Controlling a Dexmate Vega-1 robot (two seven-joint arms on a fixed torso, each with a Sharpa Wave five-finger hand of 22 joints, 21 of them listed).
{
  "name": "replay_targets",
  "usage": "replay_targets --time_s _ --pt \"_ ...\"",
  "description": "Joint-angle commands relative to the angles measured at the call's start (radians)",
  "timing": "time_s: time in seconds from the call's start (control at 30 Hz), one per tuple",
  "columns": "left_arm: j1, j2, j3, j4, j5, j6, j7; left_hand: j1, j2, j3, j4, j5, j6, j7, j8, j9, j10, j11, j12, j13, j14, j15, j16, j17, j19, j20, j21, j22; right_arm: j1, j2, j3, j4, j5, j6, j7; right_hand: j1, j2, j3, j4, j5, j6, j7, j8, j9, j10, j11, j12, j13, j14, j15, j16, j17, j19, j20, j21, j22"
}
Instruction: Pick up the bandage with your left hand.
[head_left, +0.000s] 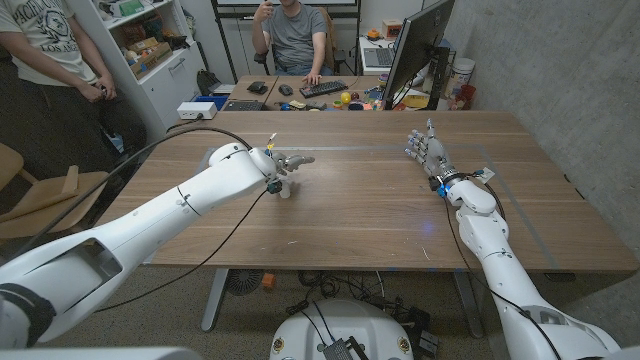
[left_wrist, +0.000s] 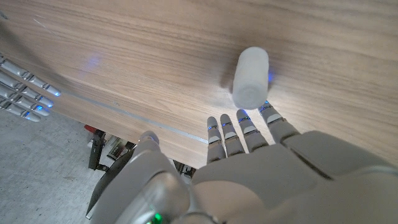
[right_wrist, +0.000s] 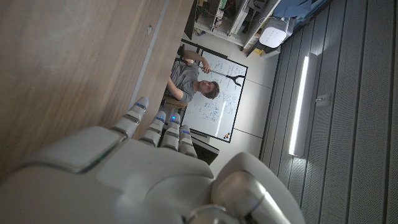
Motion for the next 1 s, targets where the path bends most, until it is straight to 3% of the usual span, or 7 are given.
replay_targets --time_s 0.03,0.27,0.43,0.53,0.63,0.8,1.0 --pt "0.044 0.017 -0.055 -0.066 -0.211 0.121 0.169 0.028 -0.004 0.006 -0.018 0.003 0.03 -0.019 0.021 0.01 0.028 -0.004 0.014 0.014 0.039 -0.024 0.023 0.014 0.054 0.014 0.022 0.009 -0.003 -0.01 -0.012 0.0 0.005 0.009 0.026 0.001 0.012 -0.006 0.002 0.006 0.006 -0.002 0.006 0.003 0.007 -0.002 0.004 0.006 0.002 -0.034 0.001 0.005 0.001 0.005 0.008 0.004" --pt "-0.028 0.053 -0.006 -0.022 -0.467 0.121 0.367 0.247 0.081 0.109 -0.09 0.01 0.109 -0.049 0.088 0.043 0.117 -0.043 0.064 0.068 0.137 -0.059 0.085 0.066 0.21 -0.009 0.09 0.038 -0.004 -0.011 -0.016 -0.004 0.002 0.008 0.02 0.001 0.012 -0.007 0.002 0.006 0.006 -0.001 0.006 0.003 0.006 -0.002 0.004 0.006 0.002 -0.034 0.001 0.005 0.0 0.005 0.008 0.004" --pt "-0.03 0.044 -0.015 -0.005 -0.496 0.121 0.419 0.763 0.162 0.267 -0.11 -0.002 0.13 -0.069 0.171 0.103 0.162 -0.085 0.131 0.162 0.197 -0.095 0.18 0.19 0.308 -0.029 0.207 0.109 0.001 -0.009 -0.02 0.003 -0.002 0.014 0.012 0.001 0.012 -0.007 0.002 0.006 0.006 -0.002 0.006 0.003 0.006 -0.002 0.004 0.006 0.002 -0.034 0.001 0.005 0.001 0.004 0.008 0.004" --pt "-0.048 0.044 0.0 0.007 -0.481 0.121 0.407 0.965 0.18 0.291 -0.113 0.015 0.115 -0.073 0.187 0.124 0.155 -0.084 0.147 0.198 0.206 -0.113 0.223 0.251 0.338 -0.053 0.288 0.162 0.002 -0.009 -0.022 0.003 -0.004 0.011 0.005 0.001 0.012 -0.007 0.002 0.006 0.006 -0.002 0.006 0.003 0.006 -0.003 0.004 0.006 0.002 -0.033 0.001 0.005 0.001 0.004 0.008 0.004" --pt "-0.076 0.04 0.03 0.026 -0.487 0.121 0.427 1.107 0.183 0.269 -0.107 0.022 0.132 -0.081 0.21 0.147 0.171 -0.091 0.172 0.235 0.235 -0.136 0.275 0.319 0.338 -0.087 0.394 0.247 0.005 -0.007 -0.022 0.006 -0.005 0.01 -0.003 0.002 0.013 -0.007 0.002 0.006 0.006 -0.002 0.006 0.003 0.007 -0.001 0.004 0.006 0.002 -0.034 0.001 0.005 0.001 0.004 0.008 0.004" --pt "-0.075 0.026 0.042 0.03 -0.428 0.116 0.435 1.38 0.203 0.105 -0.087 0.028 0.289 -0.082 0.335 0.289 0.304 -0.108 0.305 0.403 0.347 -0.152 0.62 0.64 0.235 -0.15 0.82 0.498 0.011 -0.006 -0.024 0.013 -0.005 0.01 -0.009 0.002 0.013 -0.007 0.002 0.006 0.005 -0.002 0.005 0.003 0.007 -0.001 0.004 0.006 0.003 -0.034 0.001 0.005 0.001 0.004 0.008 0.004" --pt "-0.081 0.017 0.061 0.02 -0.34 0.115 0.402 1.42 0.192 0.085 -0.079 0.034 0.358 -0.071 0.485 0.44 0.364 -0.093 0.442 0.56 0.346 -0.11 0.686 0.633 0.257 -0.236 0.876 0.46 0.016 -0.005 -0.025 0.017 -0.005 0.001 -0.017 0.003 0.014 -0.007 0.002 0.006 0.006 -0.002 0.006 0.003 0.007 -0.001 0.004 0.006 0.002 -0.034 0.001 0.004 0.001 0.005 0.008 0.004"
